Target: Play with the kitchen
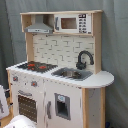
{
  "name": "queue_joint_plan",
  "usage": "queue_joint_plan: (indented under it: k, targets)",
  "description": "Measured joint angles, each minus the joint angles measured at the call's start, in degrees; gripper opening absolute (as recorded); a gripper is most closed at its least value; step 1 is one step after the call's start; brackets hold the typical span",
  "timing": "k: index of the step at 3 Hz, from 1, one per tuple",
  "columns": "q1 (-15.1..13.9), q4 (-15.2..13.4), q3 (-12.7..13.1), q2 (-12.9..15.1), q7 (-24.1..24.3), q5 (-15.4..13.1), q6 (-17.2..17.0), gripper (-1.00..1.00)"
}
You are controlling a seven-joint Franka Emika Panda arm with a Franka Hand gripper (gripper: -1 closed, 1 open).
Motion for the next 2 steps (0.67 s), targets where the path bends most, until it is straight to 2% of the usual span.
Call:
queue_joint_plan:
  k: [1,2]
  targets:
    - [-0.08,-2.22,-0.07,0.0,5.58,-0.44,0.66,1.0]
    - [-1.54,-3.69,-0.1,0.0,10.59,-0.56,2.54,1.0]
